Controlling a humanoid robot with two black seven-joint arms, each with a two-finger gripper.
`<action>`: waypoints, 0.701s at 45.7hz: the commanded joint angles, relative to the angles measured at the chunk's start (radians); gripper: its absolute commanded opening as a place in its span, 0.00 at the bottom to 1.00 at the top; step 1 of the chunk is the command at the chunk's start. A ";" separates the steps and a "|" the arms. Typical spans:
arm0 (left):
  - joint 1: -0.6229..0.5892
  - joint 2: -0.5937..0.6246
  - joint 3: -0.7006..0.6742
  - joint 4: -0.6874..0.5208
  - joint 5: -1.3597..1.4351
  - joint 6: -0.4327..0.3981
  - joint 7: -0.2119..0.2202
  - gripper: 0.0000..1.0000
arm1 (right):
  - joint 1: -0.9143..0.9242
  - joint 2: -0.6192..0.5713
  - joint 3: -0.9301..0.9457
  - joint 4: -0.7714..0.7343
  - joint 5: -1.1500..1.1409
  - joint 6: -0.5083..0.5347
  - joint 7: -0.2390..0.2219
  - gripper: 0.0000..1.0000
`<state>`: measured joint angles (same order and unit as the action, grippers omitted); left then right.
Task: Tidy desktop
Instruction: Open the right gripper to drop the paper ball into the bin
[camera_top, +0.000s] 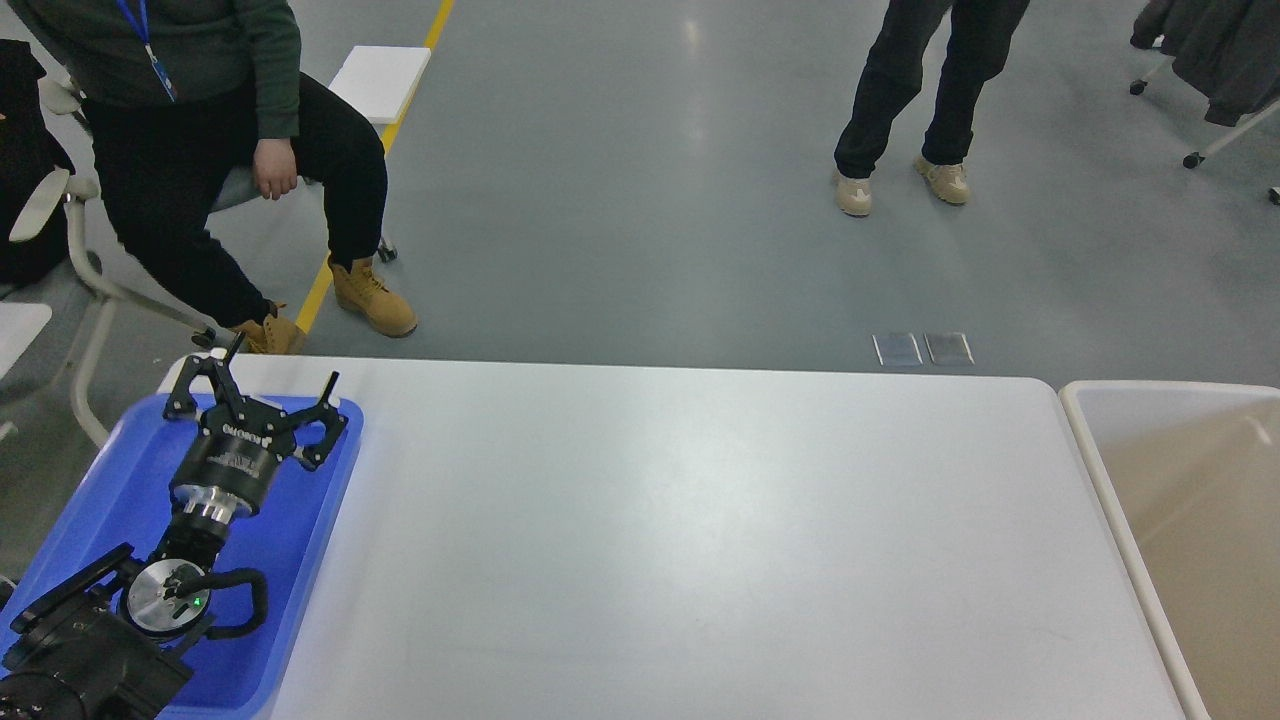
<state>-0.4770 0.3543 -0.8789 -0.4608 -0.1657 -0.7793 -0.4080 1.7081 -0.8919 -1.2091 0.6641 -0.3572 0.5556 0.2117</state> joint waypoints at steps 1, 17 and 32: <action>0.000 0.000 0.000 -0.001 0.000 0.000 0.000 0.99 | -0.272 -0.036 0.138 -0.173 0.070 -0.126 -0.005 0.00; 0.000 0.000 0.000 0.001 0.000 0.000 0.000 0.99 | -0.680 0.090 0.394 -0.368 0.101 -0.364 -0.034 0.00; 0.000 0.000 0.000 0.001 0.000 0.000 -0.002 0.99 | -0.901 0.263 0.559 -0.416 0.101 -0.531 -0.098 0.00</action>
<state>-0.4771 0.3544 -0.8790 -0.4606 -0.1656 -0.7793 -0.4092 0.9755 -0.7404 -0.7787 0.2942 -0.2607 0.1456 0.1597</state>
